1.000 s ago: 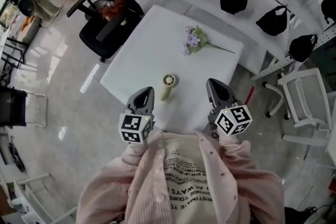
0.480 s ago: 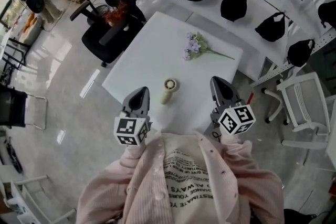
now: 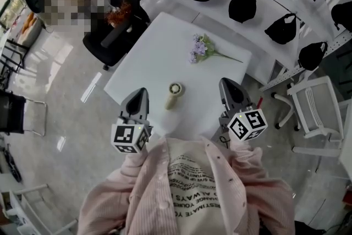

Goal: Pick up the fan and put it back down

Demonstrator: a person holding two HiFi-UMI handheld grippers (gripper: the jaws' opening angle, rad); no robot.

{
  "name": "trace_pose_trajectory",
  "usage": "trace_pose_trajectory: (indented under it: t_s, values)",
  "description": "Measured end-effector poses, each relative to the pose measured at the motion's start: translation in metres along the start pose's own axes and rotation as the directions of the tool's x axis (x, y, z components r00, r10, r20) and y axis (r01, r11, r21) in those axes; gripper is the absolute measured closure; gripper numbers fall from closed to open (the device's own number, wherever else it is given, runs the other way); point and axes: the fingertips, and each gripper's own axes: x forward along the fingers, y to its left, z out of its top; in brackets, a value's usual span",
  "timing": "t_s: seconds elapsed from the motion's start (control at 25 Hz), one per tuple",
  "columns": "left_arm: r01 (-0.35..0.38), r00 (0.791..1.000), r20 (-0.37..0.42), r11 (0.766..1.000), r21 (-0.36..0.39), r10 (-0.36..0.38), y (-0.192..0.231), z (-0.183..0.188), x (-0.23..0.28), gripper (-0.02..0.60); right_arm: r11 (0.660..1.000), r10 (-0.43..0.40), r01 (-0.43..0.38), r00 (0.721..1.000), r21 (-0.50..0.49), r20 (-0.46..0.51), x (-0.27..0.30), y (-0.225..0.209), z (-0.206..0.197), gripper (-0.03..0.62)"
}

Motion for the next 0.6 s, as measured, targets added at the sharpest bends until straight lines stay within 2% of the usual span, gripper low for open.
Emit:
trace_pose_trajectory:
  t_s: [0.6]
  values:
    - [0.008, 1.0, -0.006, 1.0, 0.001, -0.008, -0.0007, -0.0046, 0.0001, 0.58, 1.0, -0.013, 0.012, 1.0, -0.023, -0.017, -0.0014, -0.0005, -0.0031, 0.595]
